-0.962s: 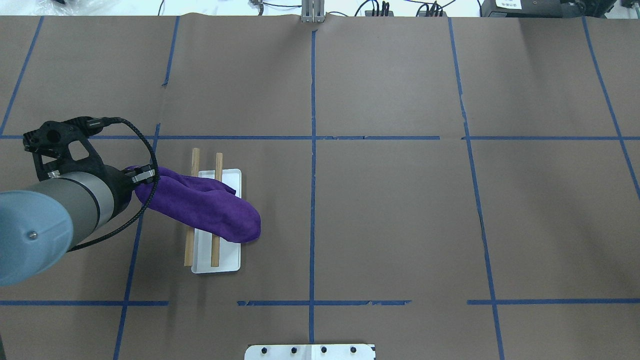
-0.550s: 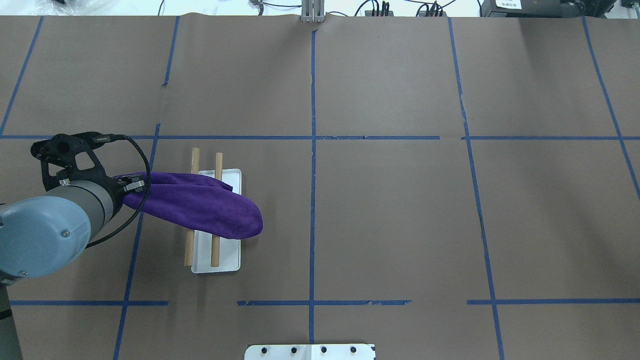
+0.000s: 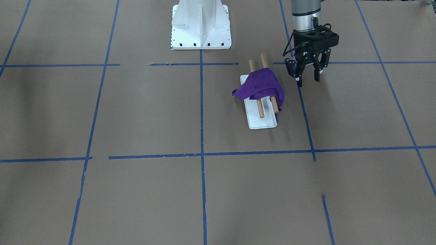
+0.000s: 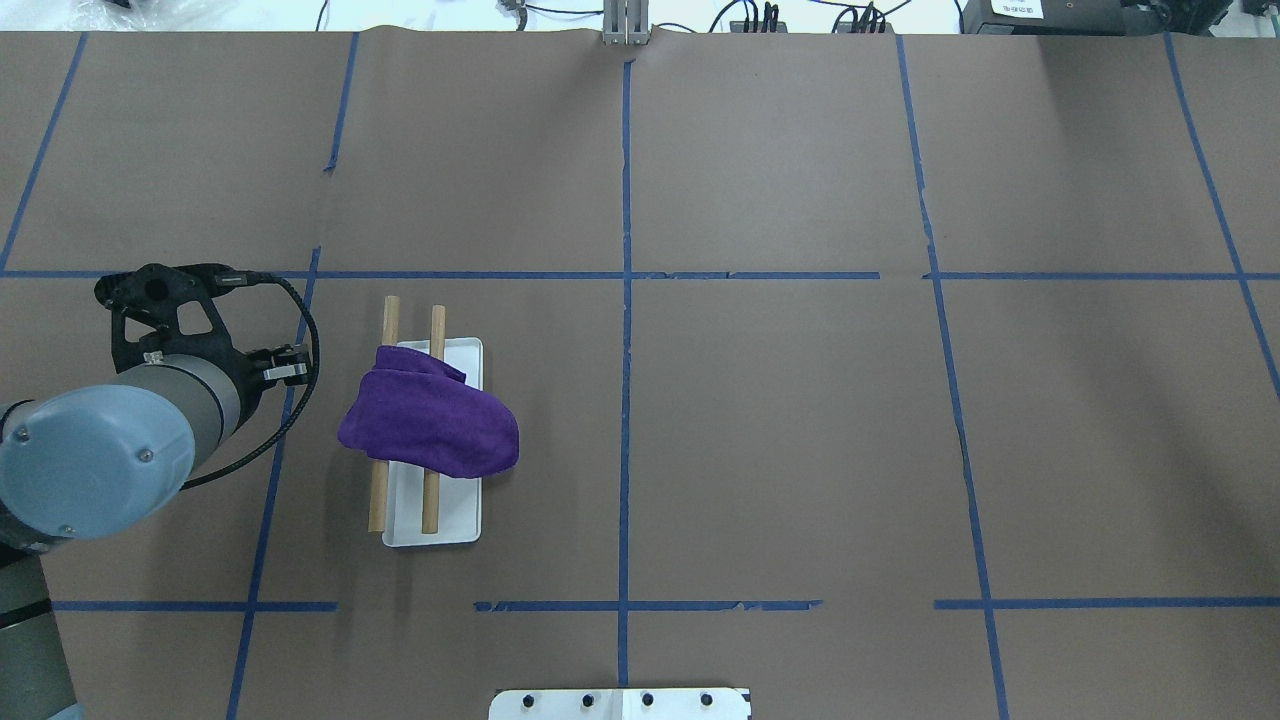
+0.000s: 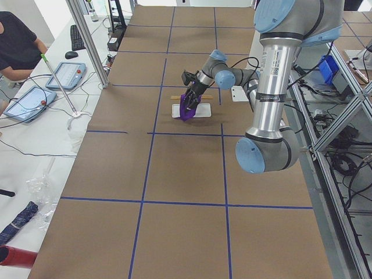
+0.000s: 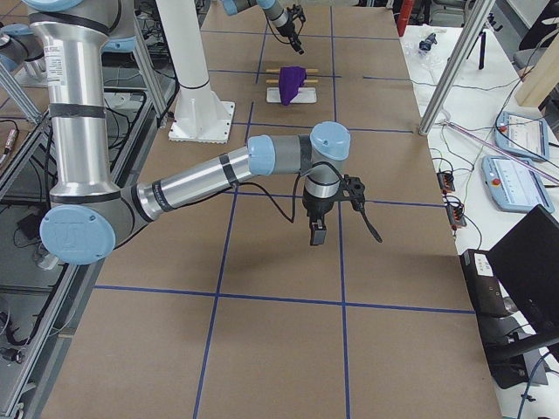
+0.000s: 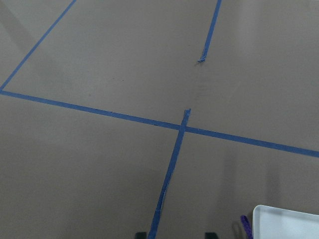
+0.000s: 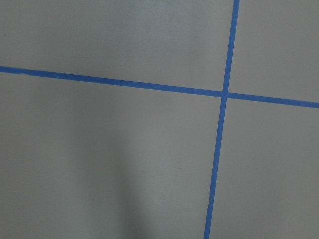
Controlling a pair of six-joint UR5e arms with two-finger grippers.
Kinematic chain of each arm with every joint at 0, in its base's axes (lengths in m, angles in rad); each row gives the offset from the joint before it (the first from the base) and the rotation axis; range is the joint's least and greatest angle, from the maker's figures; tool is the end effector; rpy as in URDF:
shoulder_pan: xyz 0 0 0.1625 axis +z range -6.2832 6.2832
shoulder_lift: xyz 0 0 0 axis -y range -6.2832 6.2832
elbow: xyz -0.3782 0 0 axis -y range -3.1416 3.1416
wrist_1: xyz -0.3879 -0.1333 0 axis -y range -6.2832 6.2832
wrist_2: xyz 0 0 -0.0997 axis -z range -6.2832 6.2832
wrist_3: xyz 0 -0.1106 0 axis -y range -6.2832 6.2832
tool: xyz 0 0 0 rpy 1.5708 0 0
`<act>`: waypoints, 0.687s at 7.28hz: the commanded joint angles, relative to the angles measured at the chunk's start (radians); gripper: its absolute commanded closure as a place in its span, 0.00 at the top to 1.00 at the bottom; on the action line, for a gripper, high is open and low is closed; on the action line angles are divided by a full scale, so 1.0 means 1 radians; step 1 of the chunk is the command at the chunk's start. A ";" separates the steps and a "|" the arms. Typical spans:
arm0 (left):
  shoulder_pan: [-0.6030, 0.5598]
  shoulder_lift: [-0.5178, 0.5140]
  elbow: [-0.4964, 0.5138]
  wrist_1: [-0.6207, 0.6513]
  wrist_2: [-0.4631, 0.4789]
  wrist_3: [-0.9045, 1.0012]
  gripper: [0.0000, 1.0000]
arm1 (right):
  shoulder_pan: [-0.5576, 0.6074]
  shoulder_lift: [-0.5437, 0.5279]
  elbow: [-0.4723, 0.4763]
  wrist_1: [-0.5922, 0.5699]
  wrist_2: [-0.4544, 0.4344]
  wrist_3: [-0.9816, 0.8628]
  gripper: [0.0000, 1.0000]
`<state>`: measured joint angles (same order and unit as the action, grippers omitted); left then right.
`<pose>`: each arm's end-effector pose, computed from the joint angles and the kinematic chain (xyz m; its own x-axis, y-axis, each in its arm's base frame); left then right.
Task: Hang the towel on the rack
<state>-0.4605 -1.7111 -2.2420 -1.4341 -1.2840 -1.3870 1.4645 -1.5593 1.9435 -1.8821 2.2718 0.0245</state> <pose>0.3426 -0.3537 0.2762 0.7945 -0.1985 -0.5739 0.4469 0.8310 0.3313 0.0118 -0.4735 0.4723 0.7573 -0.1035 0.6449 0.0873 0.9945 0.0571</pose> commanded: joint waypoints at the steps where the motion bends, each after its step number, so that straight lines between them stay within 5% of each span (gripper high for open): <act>1: -0.132 -0.008 0.005 -0.009 -0.113 0.253 1.00 | 0.011 -0.054 -0.020 0.121 0.000 0.000 1.00; 5: -0.503 -0.102 0.170 -0.009 -0.549 0.760 1.00 | 0.059 -0.073 -0.168 0.265 0.117 -0.021 1.00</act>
<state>-0.8319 -1.7777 -2.1449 -1.4434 -1.6738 -0.7966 1.5139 -1.6262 1.8328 -1.6854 2.3691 0.0130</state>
